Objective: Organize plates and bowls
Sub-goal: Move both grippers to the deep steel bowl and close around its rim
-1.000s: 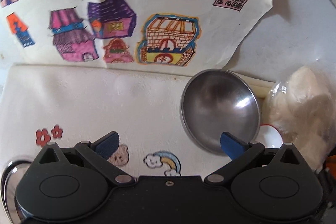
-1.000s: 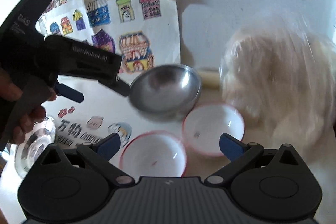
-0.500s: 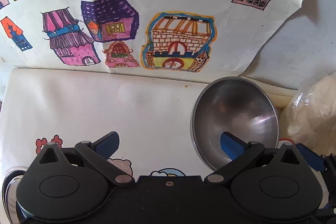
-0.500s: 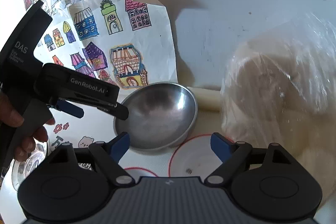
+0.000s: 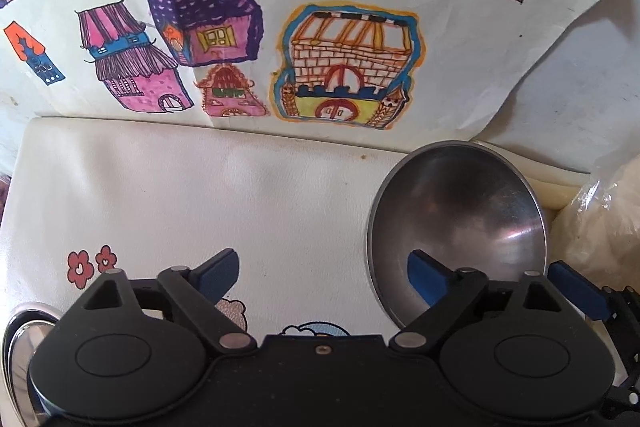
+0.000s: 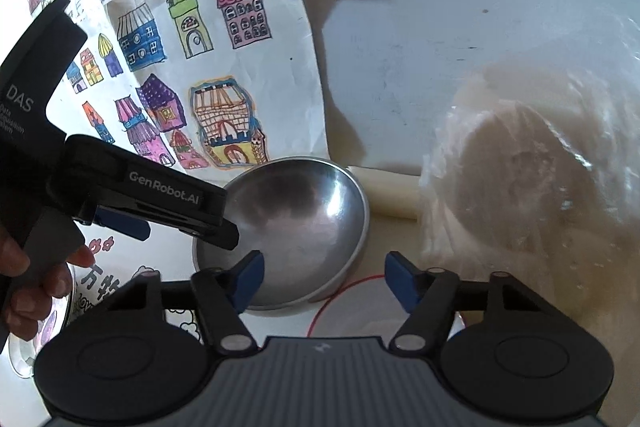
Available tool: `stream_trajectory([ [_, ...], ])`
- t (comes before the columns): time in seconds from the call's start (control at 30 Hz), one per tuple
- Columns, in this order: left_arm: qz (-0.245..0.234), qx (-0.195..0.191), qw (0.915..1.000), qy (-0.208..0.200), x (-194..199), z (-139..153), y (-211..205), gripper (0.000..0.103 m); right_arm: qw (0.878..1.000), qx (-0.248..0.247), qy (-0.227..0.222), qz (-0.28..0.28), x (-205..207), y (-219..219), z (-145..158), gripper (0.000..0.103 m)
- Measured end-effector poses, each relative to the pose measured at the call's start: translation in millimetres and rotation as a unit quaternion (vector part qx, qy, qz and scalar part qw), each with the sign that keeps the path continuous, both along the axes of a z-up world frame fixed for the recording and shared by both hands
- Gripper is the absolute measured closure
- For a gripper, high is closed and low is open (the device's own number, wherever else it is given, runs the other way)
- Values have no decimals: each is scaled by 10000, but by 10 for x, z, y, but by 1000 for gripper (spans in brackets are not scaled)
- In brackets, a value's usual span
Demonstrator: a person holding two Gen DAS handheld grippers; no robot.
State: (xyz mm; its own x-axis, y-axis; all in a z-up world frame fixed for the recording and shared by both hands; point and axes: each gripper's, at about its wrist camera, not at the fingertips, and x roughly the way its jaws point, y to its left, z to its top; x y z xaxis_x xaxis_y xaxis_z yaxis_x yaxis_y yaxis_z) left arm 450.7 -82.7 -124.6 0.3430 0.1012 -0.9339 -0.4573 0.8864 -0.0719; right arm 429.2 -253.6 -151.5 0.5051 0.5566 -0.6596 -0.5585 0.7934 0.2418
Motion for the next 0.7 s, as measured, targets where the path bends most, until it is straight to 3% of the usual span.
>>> stream_trajectory([
  [0.13,169,-97,9997,-152,-10,28,26,15,9999,-129,-42,-75,27,65,-7,34],
  [0.3,243,-341,9988,-267,-21,3,21,31,9996,-249,17,-162,95,116,-38,42],
  [0.5,318,-818,9954,-374,-49,-69,11,76,9990,-349,28,-281,128,131,-78,54],
  [0.57,335,-916,9945,-393,-43,-96,2,86,9988,-363,50,-313,144,138,-95,65],
  [0.7,461,-974,9932,-447,-51,-122,-18,93,9986,-426,57,-302,168,164,-109,76],
])
